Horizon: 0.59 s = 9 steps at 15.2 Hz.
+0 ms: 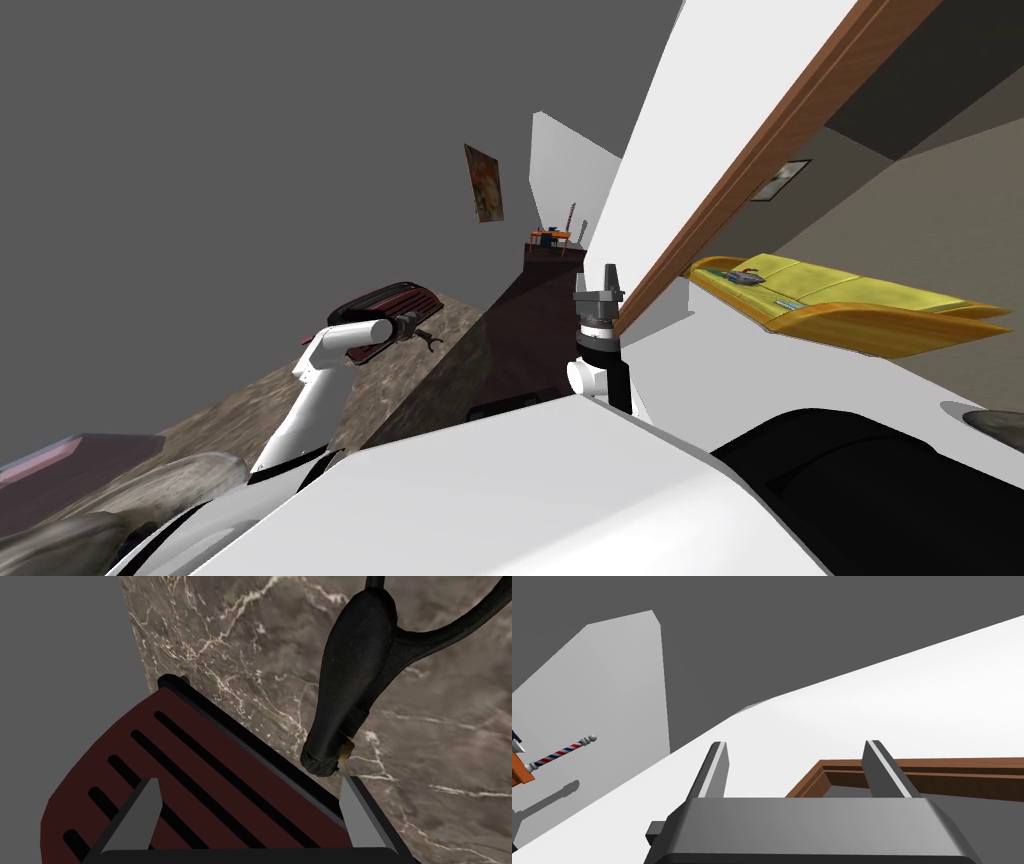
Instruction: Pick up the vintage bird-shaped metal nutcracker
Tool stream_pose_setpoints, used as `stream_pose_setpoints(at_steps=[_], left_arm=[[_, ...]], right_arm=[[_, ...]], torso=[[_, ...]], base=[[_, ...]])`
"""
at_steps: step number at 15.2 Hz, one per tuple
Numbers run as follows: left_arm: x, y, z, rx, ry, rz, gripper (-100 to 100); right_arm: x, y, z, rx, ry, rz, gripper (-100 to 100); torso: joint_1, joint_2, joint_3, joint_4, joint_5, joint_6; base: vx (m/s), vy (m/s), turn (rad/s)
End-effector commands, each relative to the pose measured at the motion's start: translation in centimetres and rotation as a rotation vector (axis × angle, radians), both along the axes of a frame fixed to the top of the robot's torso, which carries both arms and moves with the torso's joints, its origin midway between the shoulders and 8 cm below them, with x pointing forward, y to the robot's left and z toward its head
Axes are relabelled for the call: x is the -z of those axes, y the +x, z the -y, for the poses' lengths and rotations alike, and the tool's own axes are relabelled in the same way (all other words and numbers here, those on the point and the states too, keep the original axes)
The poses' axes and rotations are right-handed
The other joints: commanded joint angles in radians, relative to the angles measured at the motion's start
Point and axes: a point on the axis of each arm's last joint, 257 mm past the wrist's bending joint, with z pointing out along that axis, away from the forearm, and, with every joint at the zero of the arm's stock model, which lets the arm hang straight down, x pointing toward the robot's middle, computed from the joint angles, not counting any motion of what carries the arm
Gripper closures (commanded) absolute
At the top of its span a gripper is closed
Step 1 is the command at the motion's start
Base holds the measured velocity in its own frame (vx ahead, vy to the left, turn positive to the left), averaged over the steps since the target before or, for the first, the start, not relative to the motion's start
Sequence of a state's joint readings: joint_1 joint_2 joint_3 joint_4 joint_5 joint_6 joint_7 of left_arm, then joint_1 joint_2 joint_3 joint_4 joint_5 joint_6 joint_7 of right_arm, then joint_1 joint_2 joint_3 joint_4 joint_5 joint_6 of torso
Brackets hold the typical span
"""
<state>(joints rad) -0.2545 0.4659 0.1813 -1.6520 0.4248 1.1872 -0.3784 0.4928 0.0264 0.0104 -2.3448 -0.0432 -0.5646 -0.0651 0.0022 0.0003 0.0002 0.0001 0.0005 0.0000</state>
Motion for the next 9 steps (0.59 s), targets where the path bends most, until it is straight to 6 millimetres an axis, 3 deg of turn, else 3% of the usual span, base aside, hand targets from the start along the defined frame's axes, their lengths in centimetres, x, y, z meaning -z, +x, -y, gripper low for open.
stream_pose_setpoints(at_steps=[1,9], left_arm=[[0.4,-0.4,0.1,0.002,-0.006,-0.033,-100],[1.4,-1.5,1.3,0.03,-0.054,-0.16,-100]], right_arm=[[0.0,0.0,0.0,0.0,0.0,0.0,0],[0.0,0.0,0.0,0.0,0.0,0.0,0]], torso=[[0.0,0.0,0.0,0.0,0.0,0.0],[0.0,0.0,0.0,0.0,0.0,0.0]], base=[[-0.008,0.021,-0.015],[-0.006,0.025,-0.028]])
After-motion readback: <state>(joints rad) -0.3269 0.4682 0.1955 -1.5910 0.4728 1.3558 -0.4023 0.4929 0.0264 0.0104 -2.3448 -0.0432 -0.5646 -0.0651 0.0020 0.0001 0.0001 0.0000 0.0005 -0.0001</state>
